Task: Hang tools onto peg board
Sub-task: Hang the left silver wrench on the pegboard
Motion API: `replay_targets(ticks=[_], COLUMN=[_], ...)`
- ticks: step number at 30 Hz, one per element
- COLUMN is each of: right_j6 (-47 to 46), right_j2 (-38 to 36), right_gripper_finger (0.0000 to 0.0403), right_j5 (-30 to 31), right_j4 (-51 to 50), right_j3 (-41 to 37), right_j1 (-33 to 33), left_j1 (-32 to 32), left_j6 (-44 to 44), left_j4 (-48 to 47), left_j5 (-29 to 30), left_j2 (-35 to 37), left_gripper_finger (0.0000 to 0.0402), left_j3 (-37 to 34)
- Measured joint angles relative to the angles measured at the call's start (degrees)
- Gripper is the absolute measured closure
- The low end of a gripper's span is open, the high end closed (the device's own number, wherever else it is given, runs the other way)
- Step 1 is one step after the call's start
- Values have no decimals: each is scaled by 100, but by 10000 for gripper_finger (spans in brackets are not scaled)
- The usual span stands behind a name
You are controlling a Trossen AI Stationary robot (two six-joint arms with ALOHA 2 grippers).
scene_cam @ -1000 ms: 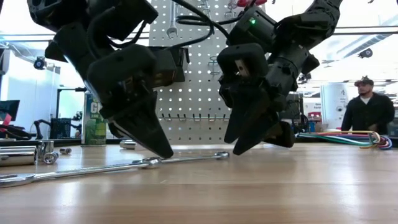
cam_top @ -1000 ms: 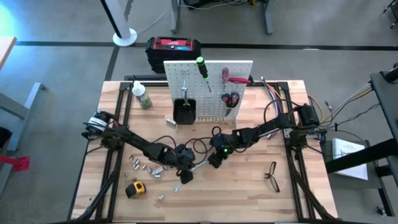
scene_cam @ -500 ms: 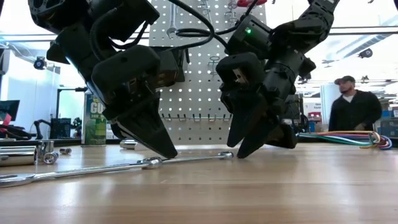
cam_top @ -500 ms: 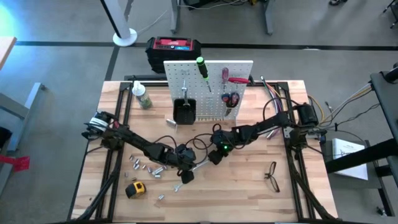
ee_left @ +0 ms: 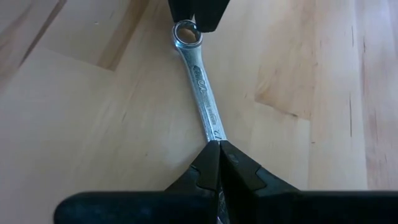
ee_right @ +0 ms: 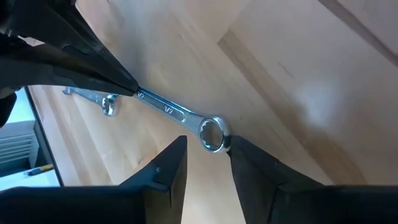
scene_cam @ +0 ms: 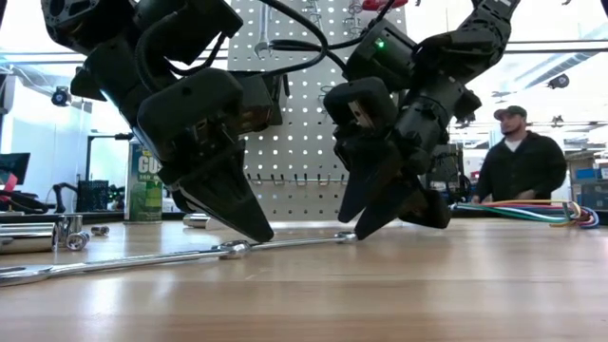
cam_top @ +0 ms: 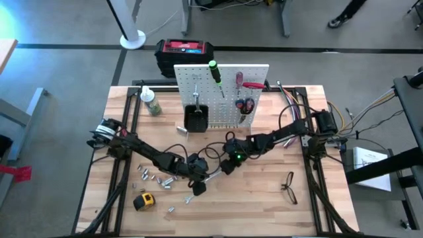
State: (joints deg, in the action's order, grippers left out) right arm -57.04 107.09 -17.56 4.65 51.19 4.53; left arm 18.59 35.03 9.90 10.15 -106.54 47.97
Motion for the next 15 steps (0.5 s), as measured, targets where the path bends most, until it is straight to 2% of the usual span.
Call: replay_targets(ticks=[9,15], right_j6=[-294,-359], right_j2=[336,477], right_gripper_finger=[297,308], right_j5=[-257,-489], right_j4=[219,433], right_j3=[-26,27], right_j1=[21,-4], left_j1=[-26,-36], left_j6=[7,84], left_j4=[94,559], left_j5=[93,110], left_j2=[-42,-375], left_gripper_finger=[402,401], left_j3=[-2,1])
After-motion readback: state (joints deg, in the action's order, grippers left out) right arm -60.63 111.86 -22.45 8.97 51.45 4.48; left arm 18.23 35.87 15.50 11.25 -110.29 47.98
